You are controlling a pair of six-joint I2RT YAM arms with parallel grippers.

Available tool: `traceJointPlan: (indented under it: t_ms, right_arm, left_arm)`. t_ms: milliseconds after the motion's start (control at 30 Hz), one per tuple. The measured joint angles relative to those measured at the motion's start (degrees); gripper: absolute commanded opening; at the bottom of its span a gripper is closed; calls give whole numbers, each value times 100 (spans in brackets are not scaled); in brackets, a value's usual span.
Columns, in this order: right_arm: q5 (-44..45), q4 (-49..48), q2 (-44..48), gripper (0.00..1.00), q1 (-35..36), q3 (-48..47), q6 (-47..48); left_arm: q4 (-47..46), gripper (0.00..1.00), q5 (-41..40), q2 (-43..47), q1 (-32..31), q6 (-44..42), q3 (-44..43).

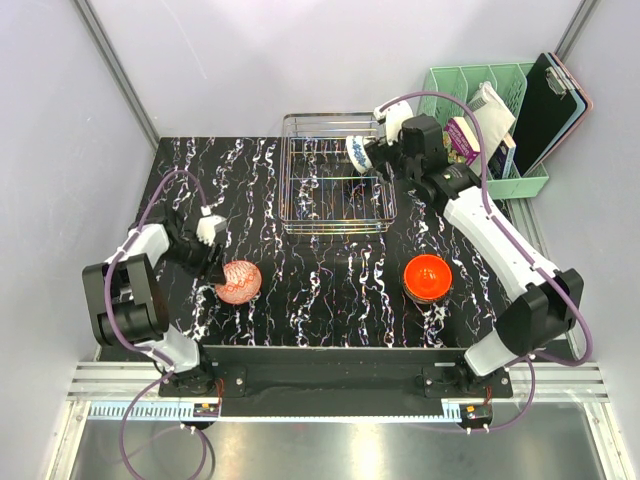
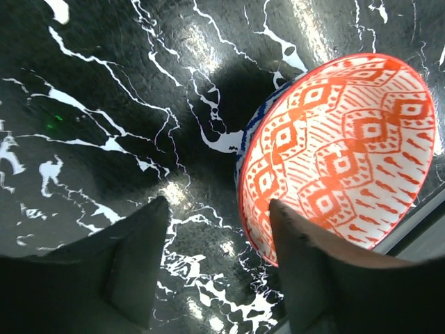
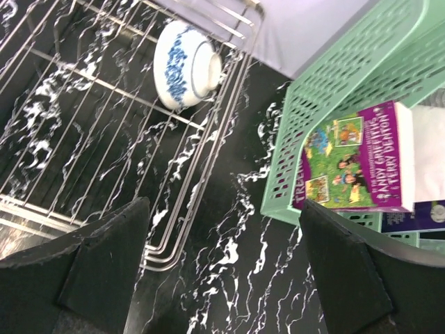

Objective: Load the bowls into the dish rack

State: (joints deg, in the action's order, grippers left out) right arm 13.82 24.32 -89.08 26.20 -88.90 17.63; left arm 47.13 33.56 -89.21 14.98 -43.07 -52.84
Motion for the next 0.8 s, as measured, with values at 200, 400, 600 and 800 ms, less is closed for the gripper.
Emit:
traceJointPlan:
  t_ms: [200,400,600,800]
  right_arm:
    - [-219,87,96,97,0,129,-17]
    - [-304,90,140,97,0,149,-55]
    - [-564,133,184,97,-2,166,-192]
    - [-1685,422,179,97,-11,160,-662]
  left_arm:
    - [22,30,-81,-155,-184,22,-2]
    - [33,4,-155,-164,-505,114,-2]
    - [42,0,-214,-170,-684,192,-7]
    - [455,0,79,-114,-713,151,-310]
